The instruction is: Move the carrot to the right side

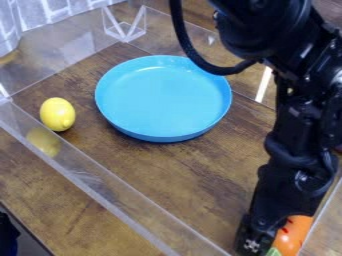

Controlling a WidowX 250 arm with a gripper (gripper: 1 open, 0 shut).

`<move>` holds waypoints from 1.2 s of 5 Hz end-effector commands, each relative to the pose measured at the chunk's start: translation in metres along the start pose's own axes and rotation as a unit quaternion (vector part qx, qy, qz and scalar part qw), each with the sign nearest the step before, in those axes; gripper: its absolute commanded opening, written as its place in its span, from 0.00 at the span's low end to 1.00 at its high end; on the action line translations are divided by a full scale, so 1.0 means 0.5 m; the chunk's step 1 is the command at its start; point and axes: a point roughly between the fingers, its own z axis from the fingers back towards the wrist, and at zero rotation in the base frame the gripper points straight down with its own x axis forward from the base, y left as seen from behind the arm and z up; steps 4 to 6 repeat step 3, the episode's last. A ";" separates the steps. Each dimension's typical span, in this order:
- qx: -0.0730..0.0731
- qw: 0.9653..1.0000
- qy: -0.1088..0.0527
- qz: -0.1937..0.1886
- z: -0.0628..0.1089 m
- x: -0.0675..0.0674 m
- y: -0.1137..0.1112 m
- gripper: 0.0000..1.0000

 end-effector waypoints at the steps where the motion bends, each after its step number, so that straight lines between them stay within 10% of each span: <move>1: 0.001 1.000 0.001 0.001 0.003 0.004 0.014 0.00; 2: -0.003 1.000 0.008 0.001 0.005 -0.001 0.019 1.00; 6: -0.005 1.000 0.015 -0.001 0.005 -0.004 0.025 1.00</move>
